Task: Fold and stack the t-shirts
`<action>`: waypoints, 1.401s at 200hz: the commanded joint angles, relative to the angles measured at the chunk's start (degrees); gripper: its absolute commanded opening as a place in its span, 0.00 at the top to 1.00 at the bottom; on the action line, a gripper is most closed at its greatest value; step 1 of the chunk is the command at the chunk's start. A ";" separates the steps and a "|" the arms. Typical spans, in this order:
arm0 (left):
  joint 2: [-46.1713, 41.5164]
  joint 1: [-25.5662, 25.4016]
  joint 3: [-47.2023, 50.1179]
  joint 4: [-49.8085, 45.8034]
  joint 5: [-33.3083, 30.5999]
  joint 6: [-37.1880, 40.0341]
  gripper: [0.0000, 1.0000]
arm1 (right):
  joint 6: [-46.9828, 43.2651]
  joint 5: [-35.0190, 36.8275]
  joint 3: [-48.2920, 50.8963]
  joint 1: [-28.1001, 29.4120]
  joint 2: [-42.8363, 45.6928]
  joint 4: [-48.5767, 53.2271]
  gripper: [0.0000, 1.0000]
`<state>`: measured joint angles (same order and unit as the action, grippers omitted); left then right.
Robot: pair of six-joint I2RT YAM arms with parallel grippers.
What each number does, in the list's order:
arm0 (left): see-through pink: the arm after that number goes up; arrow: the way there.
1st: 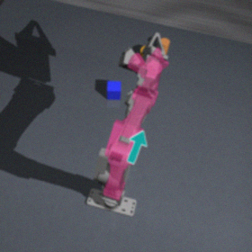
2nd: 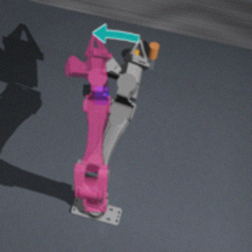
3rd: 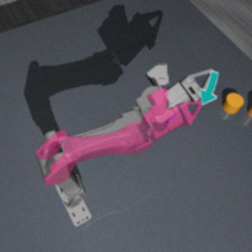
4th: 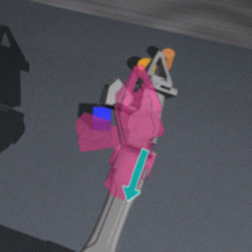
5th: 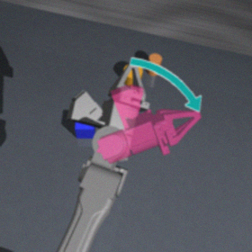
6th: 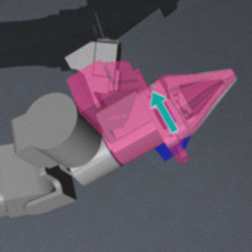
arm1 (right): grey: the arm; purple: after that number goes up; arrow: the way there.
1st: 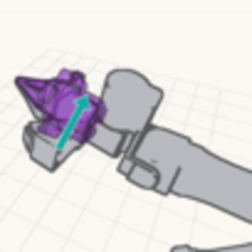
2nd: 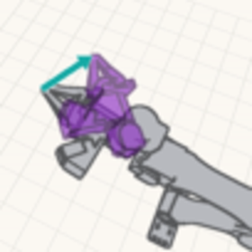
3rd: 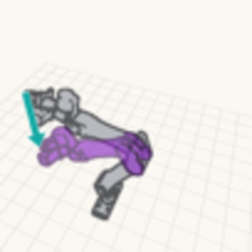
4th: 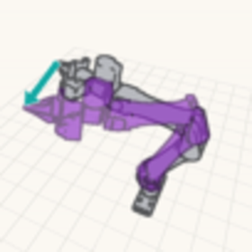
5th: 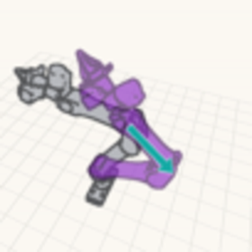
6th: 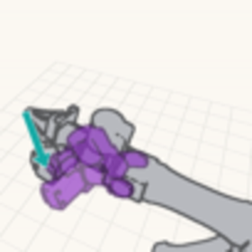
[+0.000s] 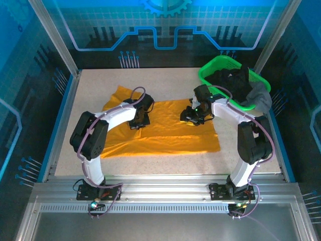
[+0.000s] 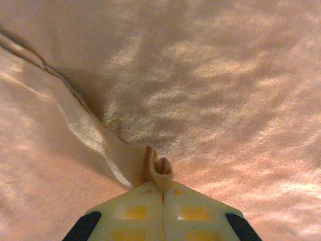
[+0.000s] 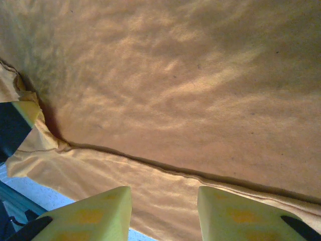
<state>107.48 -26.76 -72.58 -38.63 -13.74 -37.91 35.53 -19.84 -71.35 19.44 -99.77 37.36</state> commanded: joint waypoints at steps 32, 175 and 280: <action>-1.67 -3.31 -2.99 -1.01 -5.40 4.97 0.56 | 0.36 1.52 1.07 -0.54 1.20 1.46 0.59; -12.69 18.68 20.59 -2.23 8.88 -17.77 0.76 | -2.91 9.96 11.58 -0.70 -3.22 6.46 0.63; -22.02 34.98 25.32 -6.49 5.91 -14.08 0.73 | -1.13 6.39 6.85 12.46 -6.70 11.01 0.63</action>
<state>87.88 6.85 -45.84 -41.71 -5.30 -53.95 32.73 -12.88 -64.29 30.76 -105.43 46.41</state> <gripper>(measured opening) 0.251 0.367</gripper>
